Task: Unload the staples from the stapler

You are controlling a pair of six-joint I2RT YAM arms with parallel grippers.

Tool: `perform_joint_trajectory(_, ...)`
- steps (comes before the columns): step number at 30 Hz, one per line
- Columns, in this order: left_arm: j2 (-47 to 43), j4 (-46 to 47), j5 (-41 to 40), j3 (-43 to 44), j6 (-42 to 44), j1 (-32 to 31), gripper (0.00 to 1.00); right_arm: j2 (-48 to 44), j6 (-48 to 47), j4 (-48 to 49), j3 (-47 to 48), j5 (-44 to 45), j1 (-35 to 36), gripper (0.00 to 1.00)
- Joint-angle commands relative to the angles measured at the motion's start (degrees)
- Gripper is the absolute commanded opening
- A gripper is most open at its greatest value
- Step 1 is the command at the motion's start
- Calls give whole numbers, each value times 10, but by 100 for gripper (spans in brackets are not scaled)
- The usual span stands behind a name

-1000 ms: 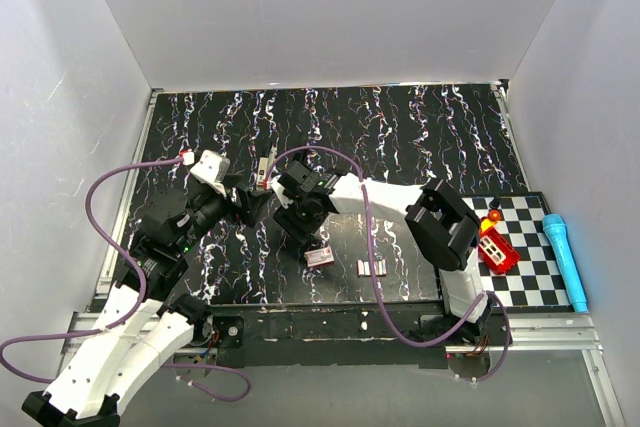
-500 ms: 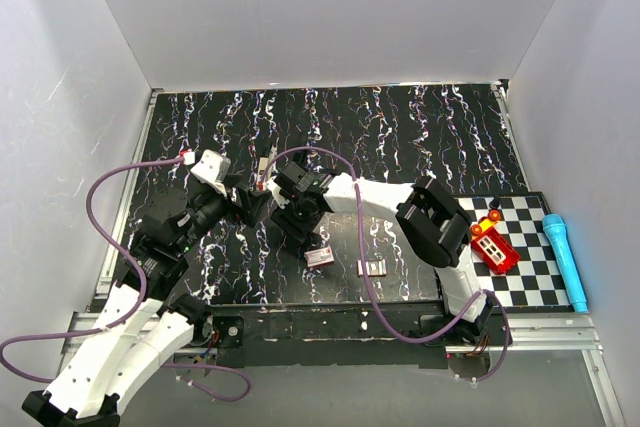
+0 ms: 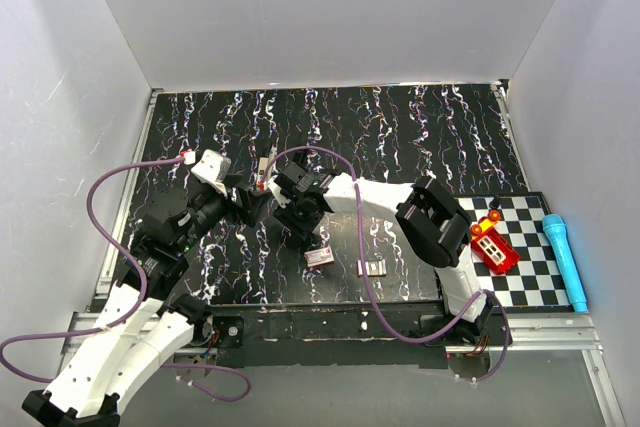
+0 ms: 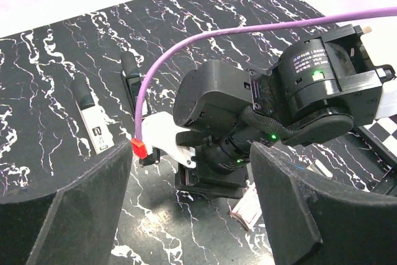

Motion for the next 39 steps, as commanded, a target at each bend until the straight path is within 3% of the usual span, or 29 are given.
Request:
perform_joint_trajectory(1, -2, -5, -3, -5, 6, -1, 76, 7, 13, 7, -2, 21, 6, 49)
perform_joint_trajectory(16, -5, -5, -2, -4, 7, -2, 77, 21, 26, 7, 4, 65, 28, 39)
perform_joint_trajectory(24, -5, -5, -2, -4, 7, -1, 77, 18, 33, 3, 5, 76, 33, 24)
perform_joint_trajectory(39, -7, -5, -3, -6, 7, -1, 77, -54, 93, -54, 6, 150, 32, 11)
